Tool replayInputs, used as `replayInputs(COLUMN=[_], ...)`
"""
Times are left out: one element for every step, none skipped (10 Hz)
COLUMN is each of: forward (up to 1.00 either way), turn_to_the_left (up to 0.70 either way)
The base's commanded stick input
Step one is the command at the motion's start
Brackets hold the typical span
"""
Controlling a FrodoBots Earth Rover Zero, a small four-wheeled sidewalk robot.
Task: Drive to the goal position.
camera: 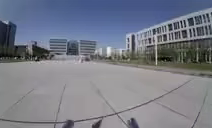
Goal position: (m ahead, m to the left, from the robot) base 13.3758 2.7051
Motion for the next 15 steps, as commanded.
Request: replayInputs(forward=[1.00, 1.00, 1.00, 1.00, 1.00, 1.00, 1.00, 1.00, 1.00, 1.00, 1.00, 1.00, 1.00, 1.00, 1.00], turn_to_the_left=[0.39, 0.40, 0.40, 0.40, 0.40, 0.40, 0.00, 0.00, 0.00, 0.00, 0.00, 0.00, 0.00, 0.00, 0.00])
